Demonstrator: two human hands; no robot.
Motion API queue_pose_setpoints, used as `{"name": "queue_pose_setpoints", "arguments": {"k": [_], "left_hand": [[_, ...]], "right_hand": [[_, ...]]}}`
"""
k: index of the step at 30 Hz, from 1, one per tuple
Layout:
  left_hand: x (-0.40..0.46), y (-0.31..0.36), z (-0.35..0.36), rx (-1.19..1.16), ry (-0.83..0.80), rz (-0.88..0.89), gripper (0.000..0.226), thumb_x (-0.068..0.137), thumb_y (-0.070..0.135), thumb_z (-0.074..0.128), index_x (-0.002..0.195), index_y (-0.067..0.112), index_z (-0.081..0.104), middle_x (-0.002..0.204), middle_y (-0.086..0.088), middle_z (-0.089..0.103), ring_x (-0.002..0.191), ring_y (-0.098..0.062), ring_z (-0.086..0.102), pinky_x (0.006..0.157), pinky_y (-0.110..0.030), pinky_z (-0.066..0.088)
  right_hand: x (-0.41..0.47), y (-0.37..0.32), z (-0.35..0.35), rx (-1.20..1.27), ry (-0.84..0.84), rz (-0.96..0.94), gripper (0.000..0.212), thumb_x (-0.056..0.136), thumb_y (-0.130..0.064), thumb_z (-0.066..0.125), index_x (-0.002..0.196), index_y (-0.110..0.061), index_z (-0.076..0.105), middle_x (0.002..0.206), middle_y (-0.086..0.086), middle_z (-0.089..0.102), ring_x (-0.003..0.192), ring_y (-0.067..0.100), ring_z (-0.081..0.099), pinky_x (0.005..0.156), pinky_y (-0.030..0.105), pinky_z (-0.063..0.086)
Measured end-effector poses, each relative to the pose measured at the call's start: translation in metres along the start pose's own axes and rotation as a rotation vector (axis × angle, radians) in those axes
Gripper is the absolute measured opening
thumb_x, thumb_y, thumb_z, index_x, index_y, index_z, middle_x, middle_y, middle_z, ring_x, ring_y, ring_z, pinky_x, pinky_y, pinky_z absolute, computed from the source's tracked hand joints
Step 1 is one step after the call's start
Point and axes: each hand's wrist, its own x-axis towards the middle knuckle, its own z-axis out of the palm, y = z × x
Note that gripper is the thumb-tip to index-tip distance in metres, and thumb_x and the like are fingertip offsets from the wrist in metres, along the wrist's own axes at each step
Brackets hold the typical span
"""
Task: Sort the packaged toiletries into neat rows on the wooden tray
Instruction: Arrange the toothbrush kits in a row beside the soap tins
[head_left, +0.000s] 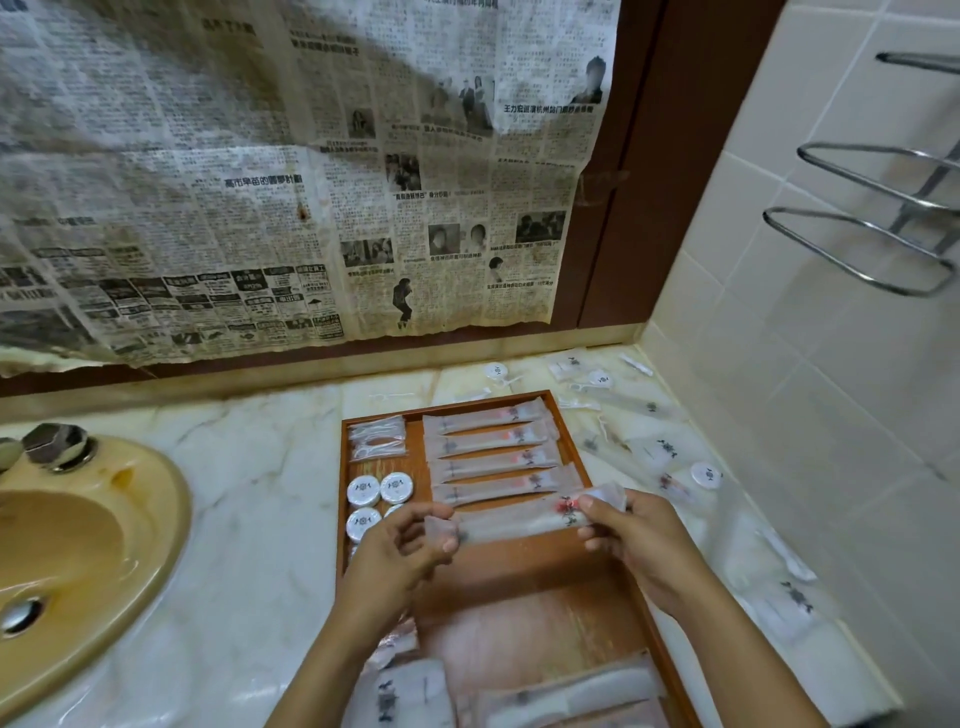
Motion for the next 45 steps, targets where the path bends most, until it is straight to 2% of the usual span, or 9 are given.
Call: {"name": "queue_pose_setpoints", "arguments": {"k": [3, 6, 10, 13, 17, 21, 25, 39, 45], "left_hand": [[-0.004, 0.001, -0.005, 0.150, -0.025, 0.108, 0.034, 0.078, 0.006, 0.080, 0.095, 0.035, 0.073, 0.102, 0.009, 0.073, 0.093, -0.015, 0.067, 0.083, -0.033, 0.053], [-0.011, 0.005, -0.005, 0.274, -0.017, 0.250, 0.036, 0.077, 0.004, 0.080, 0.093, 0.036, 0.072, 0.099, 0.018, 0.072, 0.084, -0.011, 0.066, 0.077, -0.026, 0.055], [-0.017, 0.012, -0.006, 0.349, 0.019, 0.366, 0.033, 0.078, 0.007, 0.080, 0.095, 0.034, 0.070, 0.096, 0.026, 0.070, 0.087, -0.001, 0.067, 0.074, -0.023, 0.056], [-0.016, 0.010, -0.008, 0.262, 0.042, 0.284, 0.030, 0.078, 0.011, 0.080, 0.095, 0.034, 0.072, 0.095, 0.020, 0.072, 0.086, -0.009, 0.068, 0.076, -0.035, 0.059], [-0.012, 0.010, -0.012, 0.062, 0.046, 0.115, 0.030, 0.079, 0.010, 0.079, 0.098, 0.032, 0.071, 0.086, -0.005, 0.076, 0.087, -0.030, 0.070, 0.082, -0.047, 0.056], [-0.011, 0.010, -0.019, -0.061, 0.005, -0.043, 0.030, 0.083, 0.011, 0.076, 0.110, 0.021, 0.067, 0.090, -0.005, 0.077, 0.088, -0.023, 0.074, 0.080, -0.037, 0.057], [-0.010, 0.011, -0.022, -0.181, 0.014, -0.123, 0.026, 0.087, 0.004, 0.070, 0.111, 0.013, 0.067, 0.093, -0.014, 0.076, 0.085, -0.030, 0.074, 0.074, -0.033, 0.061], [-0.006, 0.013, -0.025, -0.079, 0.057, -0.130, 0.018, 0.086, 0.004, 0.072, 0.103, 0.011, 0.070, 0.083, -0.013, 0.076, 0.076, -0.031, 0.074, 0.059, -0.027, 0.060], [-0.004, 0.011, -0.025, -0.060, 0.068, -0.128, 0.018, 0.086, 0.006, 0.072, 0.102, 0.012, 0.071, 0.083, -0.011, 0.077, 0.075, -0.028, 0.075, 0.059, -0.026, 0.060]], "right_hand": [[-0.008, 0.000, -0.002, 0.048, 0.004, 0.057, 0.020, 0.086, -0.007, 0.070, 0.098, 0.009, 0.070, 0.078, 0.018, 0.068, 0.065, 0.019, 0.064, 0.056, 0.023, 0.056], [-0.015, 0.000, -0.004, 0.101, 0.010, 0.127, 0.024, 0.084, -0.006, 0.071, 0.100, 0.011, 0.068, 0.079, 0.019, 0.066, 0.063, 0.018, 0.063, 0.054, 0.021, 0.056], [-0.022, 0.002, -0.003, 0.131, 0.016, 0.165, 0.025, 0.084, -0.005, 0.071, 0.101, 0.013, 0.066, 0.072, 0.017, 0.066, 0.059, 0.017, 0.064, 0.052, 0.021, 0.056], [-0.028, 0.001, -0.001, 0.123, 0.012, 0.121, 0.022, 0.086, -0.007, 0.070, 0.100, 0.010, 0.067, 0.074, 0.018, 0.068, 0.062, 0.018, 0.065, 0.054, 0.022, 0.056], [-0.037, -0.002, 0.000, 0.072, -0.009, 0.042, 0.018, 0.092, -0.012, 0.063, 0.100, 0.002, 0.072, 0.091, 0.016, 0.074, 0.073, 0.019, 0.067, 0.058, 0.025, 0.056], [-0.043, -0.003, -0.001, -0.020, -0.008, 0.011, 0.019, 0.095, -0.015, 0.060, 0.101, -0.005, 0.075, 0.097, 0.012, 0.075, 0.079, 0.017, 0.065, 0.058, 0.026, 0.051], [-0.048, -0.004, -0.001, -0.050, 0.010, 0.017, 0.016, 0.093, -0.013, 0.063, 0.098, -0.006, 0.076, 0.097, 0.012, 0.075, 0.080, 0.018, 0.064, 0.056, 0.024, 0.051], [-0.046, 0.000, -0.004, -0.176, 0.020, 0.044, 0.013, 0.089, -0.015, 0.069, 0.096, -0.007, 0.077, 0.091, 0.009, 0.075, 0.065, 0.013, 0.059, 0.050, 0.022, 0.047], [-0.044, 0.000, -0.005, -0.260, 0.024, 0.027, 0.011, 0.090, -0.018, 0.069, 0.093, -0.012, 0.078, 0.090, 0.006, 0.075, 0.071, 0.013, 0.060, 0.050, 0.020, 0.045]]}}
